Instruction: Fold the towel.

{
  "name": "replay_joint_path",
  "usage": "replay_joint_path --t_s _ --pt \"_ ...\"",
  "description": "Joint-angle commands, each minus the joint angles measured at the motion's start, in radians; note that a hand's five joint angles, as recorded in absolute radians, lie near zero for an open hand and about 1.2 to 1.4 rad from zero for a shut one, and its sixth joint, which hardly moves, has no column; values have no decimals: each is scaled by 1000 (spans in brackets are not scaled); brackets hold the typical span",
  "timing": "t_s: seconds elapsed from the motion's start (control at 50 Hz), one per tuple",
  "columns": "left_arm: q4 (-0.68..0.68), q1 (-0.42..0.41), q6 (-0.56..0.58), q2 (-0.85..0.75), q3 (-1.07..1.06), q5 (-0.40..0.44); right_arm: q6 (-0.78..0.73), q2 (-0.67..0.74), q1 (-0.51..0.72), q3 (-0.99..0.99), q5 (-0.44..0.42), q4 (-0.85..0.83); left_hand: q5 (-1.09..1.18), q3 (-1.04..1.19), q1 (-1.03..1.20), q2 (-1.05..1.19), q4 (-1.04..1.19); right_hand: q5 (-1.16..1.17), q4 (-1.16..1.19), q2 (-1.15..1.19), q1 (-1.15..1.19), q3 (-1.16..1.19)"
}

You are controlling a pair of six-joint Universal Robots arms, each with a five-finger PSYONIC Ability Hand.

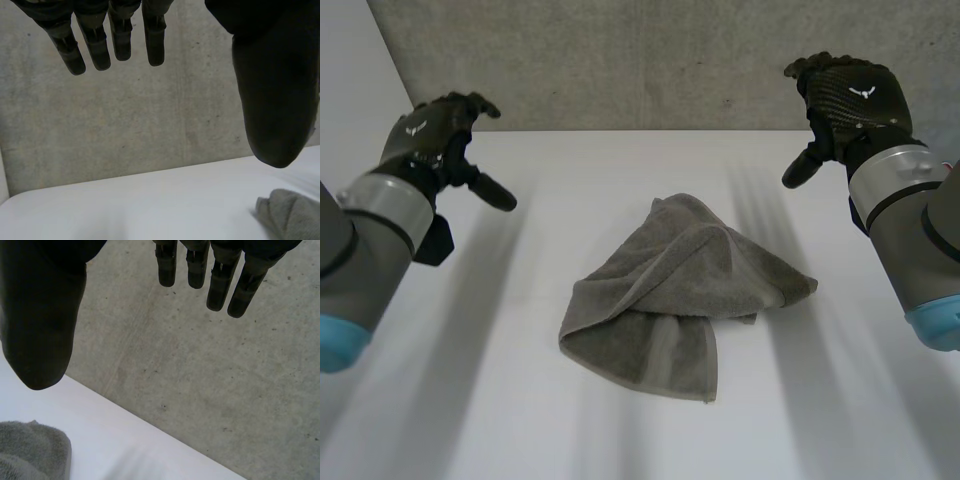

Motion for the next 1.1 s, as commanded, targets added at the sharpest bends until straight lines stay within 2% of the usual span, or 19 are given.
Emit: replay_joint_path --t_s 0.02,0.08,0.18,0.22,0.28,0.32,0.42,0.5,0.62,0.68,0.76,0.88,1.1 --pt "-330 -42 -3 -41 289 -11 3 -16 -21 -21 -9 21 -40 -59 -61 -55 -65 -57 -82 -70 -62 -74" --pt "-397 -55 -4 -57 336 -9 -2 -16 -27 -21 -13 24 -40 -59 -61 -55 -65 -57 -82 -70 -62 -74" --pt "-404 -97 -4 -68 330 -11 -14 21 -25 -26 -30 65 -40 -59 -61 -55 -65 -57 -82 -70 -62 -74" --pt "-402 -106 -4 -72 322 -9 -48 108 -12 -59 -82 155 -40 -59 -61 -55 -65 -57 -82 -70 -62 -74" --pt "-402 -115 -3 -81 311 -9 -74 156 -7 -92 -116 222 -43 -62 -64 -58 -68 -57 -82 -70 -62 -74" --pt "-402 -120 -3 -85 310 -9 -108 232 2 -135 -151 329 -40 -59 -62 -55 -65 -57 -82 -70 -62 -74" --pt "-407 -123 -1 -104 313 -9 -88 259 13 -138 -150 322 -40 -59 -61 -55 -65 -57 -82 -70 -62 -74" --pt "-413 -122 -1 -108 320 -11 -66 227 4 -127 -148 269 -40 -59 -61 -55 -65 -57 -82 -70 -62 -74" --pt "-418 -117 0 -94 328 -19 -37 56 -15 -115 -145 228 -43 -62 -64 -58 -68 -57 -82 -70 -62 -74" --pt "-422 -117 4 -74 333 -45 -11 -23 -48 -127 -141 225 -40 -59 -61 -55 -65 -57 -82 -70 -62 -74" --pt "-445 -118 66 -39 336 -92 44 -144 -83 -145 -127 232 -40 -59 -61 -55 -65 -57 -82 -70 -62 -74" --pt "-462 -128 125 -37 348 -158 57 -175 -97 -139 -124 249 -40 -59 -61 -55 -65 -57 -82 -70 -62 -74" --pt "-471 -120 122 -20 362 -192 47 -140 -88 -162 -35 301 -40 -59 -61 -55 -65 -57 -82 -70 -62 -74"
